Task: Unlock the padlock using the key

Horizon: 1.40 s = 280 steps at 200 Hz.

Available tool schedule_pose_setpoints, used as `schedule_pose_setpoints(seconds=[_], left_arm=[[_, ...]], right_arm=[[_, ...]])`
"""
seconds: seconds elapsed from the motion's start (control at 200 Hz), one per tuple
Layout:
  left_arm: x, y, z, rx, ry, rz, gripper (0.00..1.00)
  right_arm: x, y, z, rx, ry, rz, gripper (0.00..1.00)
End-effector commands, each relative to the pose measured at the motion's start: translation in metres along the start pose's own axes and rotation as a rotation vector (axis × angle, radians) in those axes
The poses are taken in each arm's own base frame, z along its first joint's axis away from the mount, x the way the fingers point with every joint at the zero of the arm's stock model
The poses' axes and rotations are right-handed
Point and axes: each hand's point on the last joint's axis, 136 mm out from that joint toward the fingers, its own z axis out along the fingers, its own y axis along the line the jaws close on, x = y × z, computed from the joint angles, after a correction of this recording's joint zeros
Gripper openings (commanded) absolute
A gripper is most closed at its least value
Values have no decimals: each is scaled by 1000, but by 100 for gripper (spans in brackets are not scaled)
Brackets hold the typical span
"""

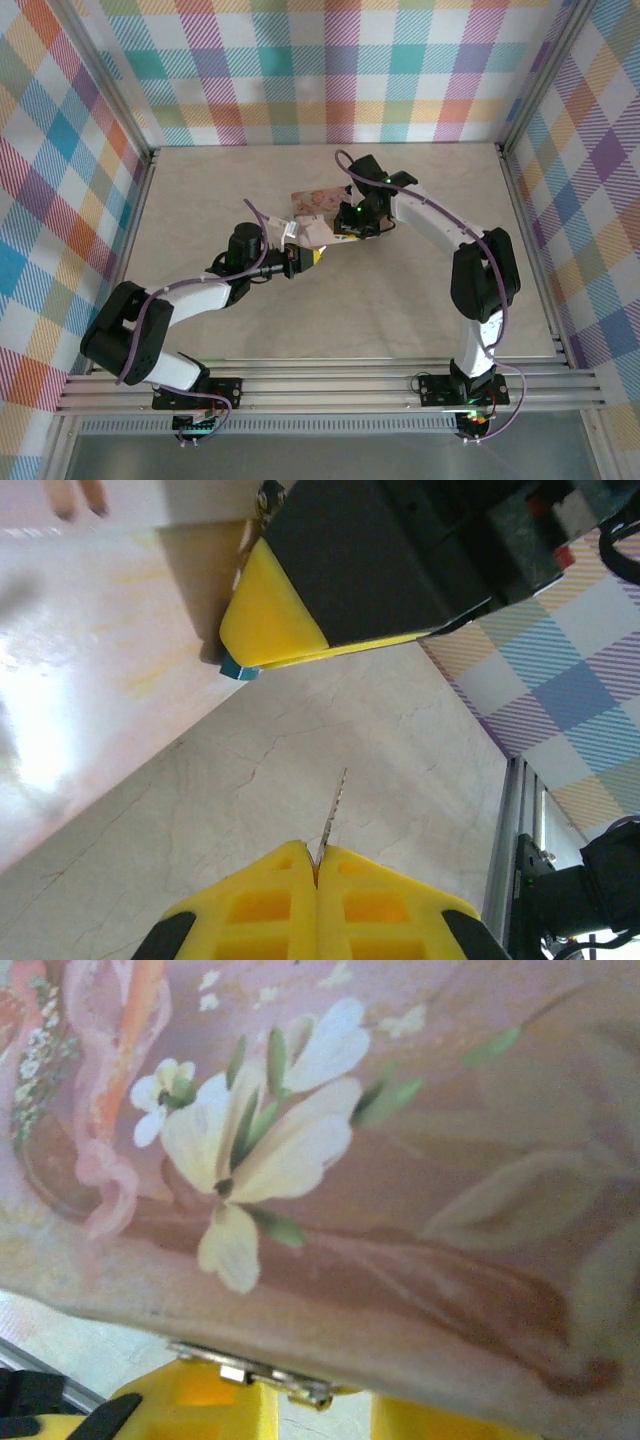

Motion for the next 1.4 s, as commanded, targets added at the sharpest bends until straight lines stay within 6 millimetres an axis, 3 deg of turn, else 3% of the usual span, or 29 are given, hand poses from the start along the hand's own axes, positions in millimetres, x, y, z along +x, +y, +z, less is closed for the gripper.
schedule_pose_setpoints(seconds=[0.0, 0.43, 1.395], left_arm=[[-13, -7, 3, 28, -73, 43, 0], [-26, 4, 22, 25, -96, -12, 0], [-56, 18, 48, 47, -235, -62, 0]], right_arm=[[-13, 26, -19, -113, -16, -7, 0], [-24, 39, -34, -236, 28, 75, 0], [-34, 33, -29, -327, 74, 141, 0]])
